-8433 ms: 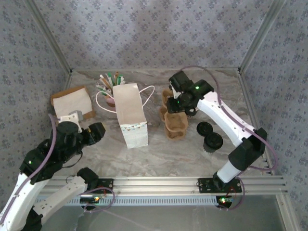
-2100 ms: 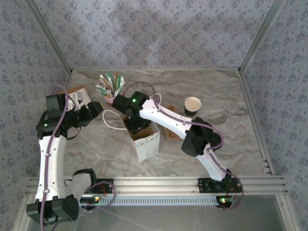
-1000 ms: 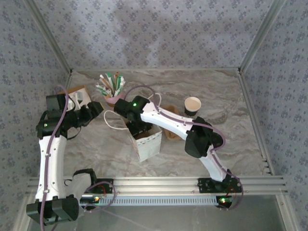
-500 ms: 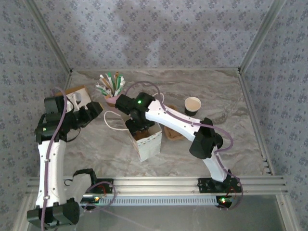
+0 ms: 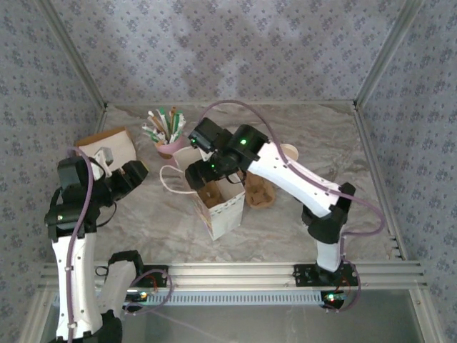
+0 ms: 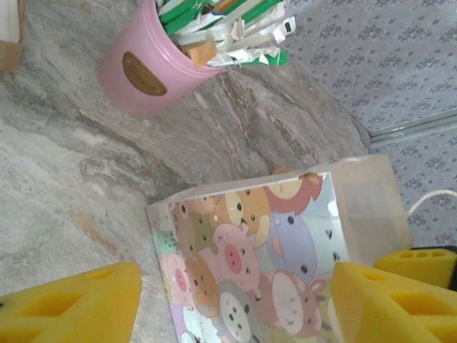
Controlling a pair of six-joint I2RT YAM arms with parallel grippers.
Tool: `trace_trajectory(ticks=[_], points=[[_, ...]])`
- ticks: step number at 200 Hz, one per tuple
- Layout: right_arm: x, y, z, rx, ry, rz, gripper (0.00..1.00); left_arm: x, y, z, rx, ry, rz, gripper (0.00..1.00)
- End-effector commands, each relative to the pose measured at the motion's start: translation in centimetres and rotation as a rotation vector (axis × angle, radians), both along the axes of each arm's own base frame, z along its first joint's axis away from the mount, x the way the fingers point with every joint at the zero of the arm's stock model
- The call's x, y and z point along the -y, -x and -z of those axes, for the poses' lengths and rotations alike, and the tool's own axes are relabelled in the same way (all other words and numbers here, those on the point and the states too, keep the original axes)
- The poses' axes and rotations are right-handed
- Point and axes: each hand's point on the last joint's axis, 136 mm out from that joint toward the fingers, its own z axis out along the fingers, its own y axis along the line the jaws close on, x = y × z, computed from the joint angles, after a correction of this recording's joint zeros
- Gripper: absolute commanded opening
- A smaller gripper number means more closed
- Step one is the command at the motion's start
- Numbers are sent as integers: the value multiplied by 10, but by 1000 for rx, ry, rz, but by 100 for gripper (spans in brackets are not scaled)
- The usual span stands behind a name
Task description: Pack the takeout coffee
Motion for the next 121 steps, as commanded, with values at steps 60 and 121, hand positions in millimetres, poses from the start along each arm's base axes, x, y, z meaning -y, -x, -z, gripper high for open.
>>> trace_trajectory(ticks=[60,121], points=[[39,10,-69,107,-278,-55,100,4,52,4,-31,-11,-8,69],[104,21,-80,205,-365,3,98,16,62,53,-172,83,20,61]])
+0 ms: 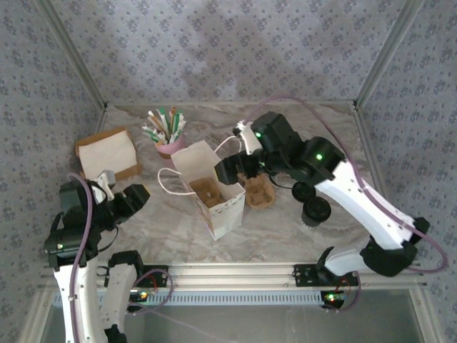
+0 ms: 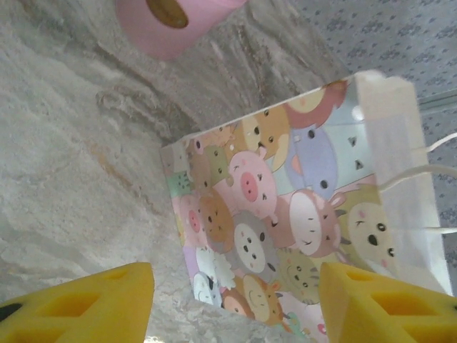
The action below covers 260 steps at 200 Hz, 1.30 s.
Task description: Pack the takeout coffee
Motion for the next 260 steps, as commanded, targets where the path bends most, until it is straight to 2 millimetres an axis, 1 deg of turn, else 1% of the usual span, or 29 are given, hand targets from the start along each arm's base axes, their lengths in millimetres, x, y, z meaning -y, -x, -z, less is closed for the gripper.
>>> trace_trajectory(ticks=[1,18,25,31,44,52,55,56,59,66,86,104,114,117,130,135,152,166,188,208,233,260], points=[[23,5,-6,44,-59,5,98,8,7,23,-84,62,15,61],[37,12,10,18,-84,3,97,11,3,34,-101,99,17,60],[43,14,21,1,-83,8,96,13,0,39,-107,114,19,59],[46,17,26,-9,-89,7,95,15,-3,43,-113,127,21,59],[54,23,48,-44,-81,12,92,19,-9,52,-123,149,27,58],[57,27,58,-51,-78,6,90,23,-14,57,-129,159,35,57],[58,28,58,-43,-84,5,90,24,-16,59,-131,159,38,57],[59,29,65,-52,-76,5,89,25,-16,60,-131,159,39,57],[60,29,73,-60,-70,7,89,26,-18,62,-132,159,43,57],[61,30,81,-64,-77,16,88,29,-22,67,-139,151,46,57],[62,39,103,-97,-96,6,87,43,-36,81,-152,106,79,57],[61,44,128,-135,-99,5,87,59,-46,99,-181,61,118,57],[60,47,140,-153,-95,1,87,69,-56,106,-170,51,136,57],[58,46,140,-142,-105,-1,87,70,-58,109,-172,47,136,57],[55,48,157,-142,-89,-7,86,75,-67,119,-177,36,136,56],[52,49,160,-132,-90,-23,83,75,-71,122,-173,33,132,56],[47,50,178,-85,-53,-26,80,73,-81,128,-162,11,110,54],[43,48,186,-63,-39,-16,78,71,-89,132,-151,-3,96,53],[40,42,203,-93,-30,17,74,71,-101,138,-153,-3,91,52],[32,39,214,-114,-24,23,69,72,-111,136,-136,5,84,51],[23,33,219,-108,-23,42,65,64,-122,130,-112,10,54,51],[16,24,222,-108,-29,64,64,54,-132,126,-96,22,25,51]])
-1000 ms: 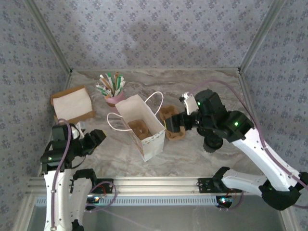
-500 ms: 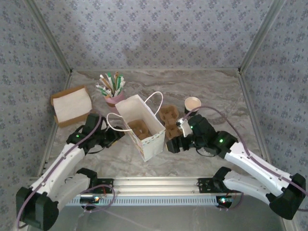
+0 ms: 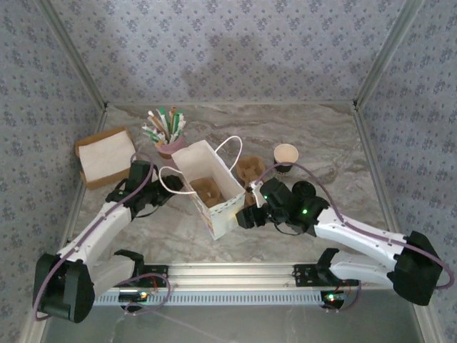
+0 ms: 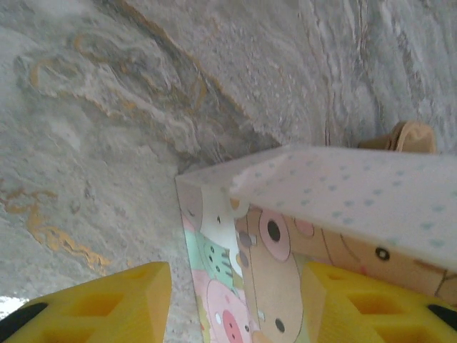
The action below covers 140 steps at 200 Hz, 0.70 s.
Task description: Pack the takeout coffee
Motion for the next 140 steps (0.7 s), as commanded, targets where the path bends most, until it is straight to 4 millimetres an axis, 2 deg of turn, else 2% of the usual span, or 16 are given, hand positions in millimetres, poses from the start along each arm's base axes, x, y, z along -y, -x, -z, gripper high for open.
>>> trace_trajectory(ticks=[1,58,78,113,140], points=[[-8,-15,-3,31,-29,52,64,-5,-22,-24,89,17,-19,51],[-33,-29,1,13,-11,48,63,-22,-38,-25,94,25,-48,51],[-34,-30,3,6,12,60,65,-29,-44,-25,96,32,-59,51],[-16,-25,1,-5,59,95,71,-34,-54,-26,94,33,-50,51],[15,-14,-9,-1,134,130,83,-43,-55,-31,101,36,-63,52]])
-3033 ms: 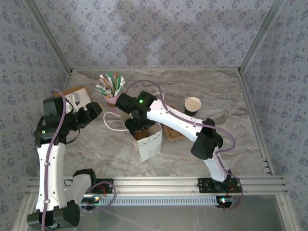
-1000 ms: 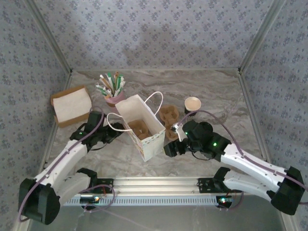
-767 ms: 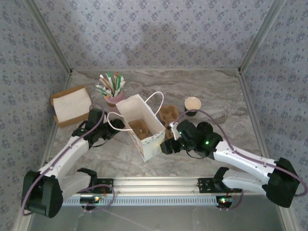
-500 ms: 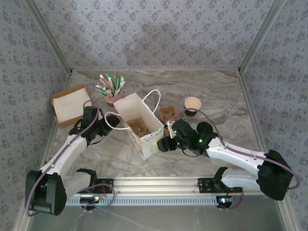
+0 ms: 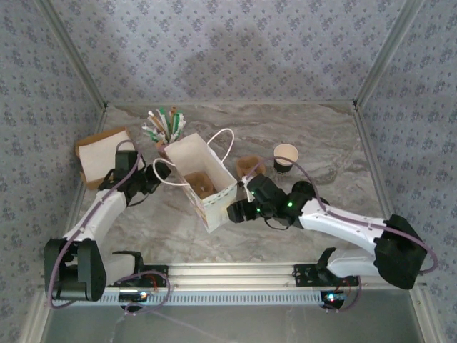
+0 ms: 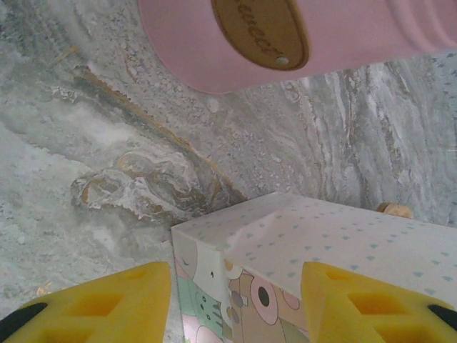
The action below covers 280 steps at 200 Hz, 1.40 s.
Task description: Pack the takeout coffee
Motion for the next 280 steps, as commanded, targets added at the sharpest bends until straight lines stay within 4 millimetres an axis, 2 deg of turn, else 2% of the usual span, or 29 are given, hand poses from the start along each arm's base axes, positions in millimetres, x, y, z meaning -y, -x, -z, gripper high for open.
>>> trace_trajectory(ticks=[1,28,48,73,98,132,147,161,186,203,216,229,280], points=[[28,6,-19,17,70,50,84,-3,-8,-21,65,5,24,52],[66,19,-35,-9,151,115,100,-10,0,-29,72,-2,8,55],[100,19,-48,-11,233,216,100,-12,11,-36,77,-11,6,61],[146,17,-64,-35,341,418,100,-17,31,-46,78,-49,10,76],[168,14,-80,-69,356,468,100,-21,55,-55,78,-86,11,89],[195,11,-97,-54,369,477,100,-22,80,-58,65,-95,22,94],[210,15,-96,-88,394,521,93,-21,86,-58,61,-97,27,95],[219,20,-86,-157,428,557,84,-20,88,-59,61,-94,33,95],[223,28,-63,-245,446,591,64,-19,90,-60,65,-87,38,95],[224,27,-58,-259,433,615,49,-17,88,-61,71,-77,43,94],[229,24,-54,-274,440,650,46,-16,87,-62,71,-72,48,94],[231,23,-48,-304,429,676,31,-15,87,-62,73,-69,53,94],[239,25,-34,-352,433,771,31,-15,87,-62,73,-71,60,94]])
